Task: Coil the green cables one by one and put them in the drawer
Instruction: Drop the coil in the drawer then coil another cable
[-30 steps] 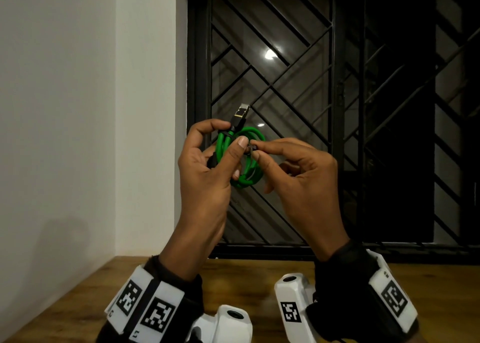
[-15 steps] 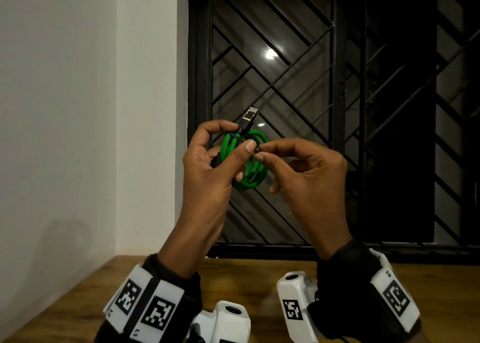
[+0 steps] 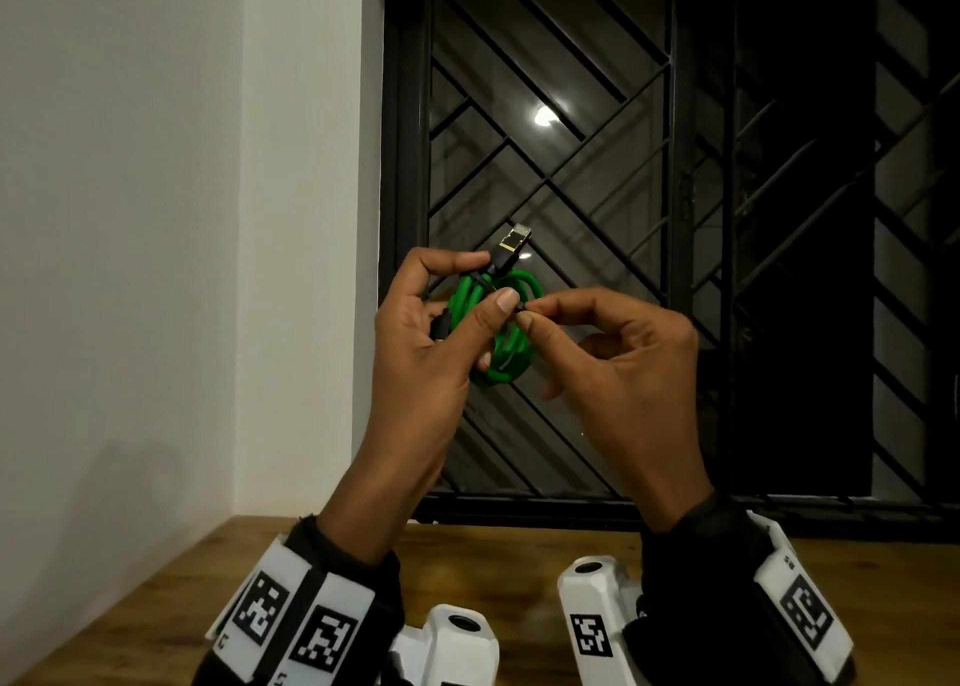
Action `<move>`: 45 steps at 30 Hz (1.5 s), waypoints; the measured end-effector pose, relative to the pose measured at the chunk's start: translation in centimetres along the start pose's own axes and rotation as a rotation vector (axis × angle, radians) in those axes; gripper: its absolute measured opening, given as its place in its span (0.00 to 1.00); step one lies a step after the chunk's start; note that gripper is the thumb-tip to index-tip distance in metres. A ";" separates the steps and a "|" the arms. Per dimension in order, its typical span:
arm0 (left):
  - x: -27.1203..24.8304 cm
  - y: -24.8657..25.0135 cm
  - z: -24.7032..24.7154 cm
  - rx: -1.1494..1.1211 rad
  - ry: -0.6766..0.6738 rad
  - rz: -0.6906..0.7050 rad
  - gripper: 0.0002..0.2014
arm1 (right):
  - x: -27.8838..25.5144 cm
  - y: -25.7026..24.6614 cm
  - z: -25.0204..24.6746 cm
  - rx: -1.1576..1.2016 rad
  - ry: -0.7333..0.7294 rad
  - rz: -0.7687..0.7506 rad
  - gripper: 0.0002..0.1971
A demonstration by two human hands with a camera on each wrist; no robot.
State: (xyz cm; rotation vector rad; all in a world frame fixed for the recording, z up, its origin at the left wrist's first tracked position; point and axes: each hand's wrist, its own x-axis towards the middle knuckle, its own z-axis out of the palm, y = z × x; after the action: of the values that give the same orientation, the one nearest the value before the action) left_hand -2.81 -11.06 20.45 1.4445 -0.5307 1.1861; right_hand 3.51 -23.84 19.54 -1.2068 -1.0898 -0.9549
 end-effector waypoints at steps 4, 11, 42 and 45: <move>0.1 0.4 -0.2 0.020 -0.071 -0.015 0.19 | 0.3 -0.1 -0.5 -0.065 -0.021 -0.035 0.01; 0.3 0.2 -0.6 0.049 -0.130 -0.028 0.19 | 1.0 -0.2 -1.3 -0.247 -0.070 -0.168 0.04; 0.5 -0.5 -1.7 0.852 -0.606 0.274 0.30 | 1.7 0.4 -2.9 -0.459 -0.103 -0.278 0.03; 0.3 -0.1 -1.7 0.925 -0.650 0.311 0.31 | 1.6 0.3 -2.7 -0.481 -0.109 -0.282 0.04</move>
State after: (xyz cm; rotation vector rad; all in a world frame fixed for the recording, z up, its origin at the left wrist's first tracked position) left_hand -3.26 -9.45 20.41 2.6630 -0.6997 1.2499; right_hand 4.47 -26.51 20.93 -1.5309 -1.1738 -1.4399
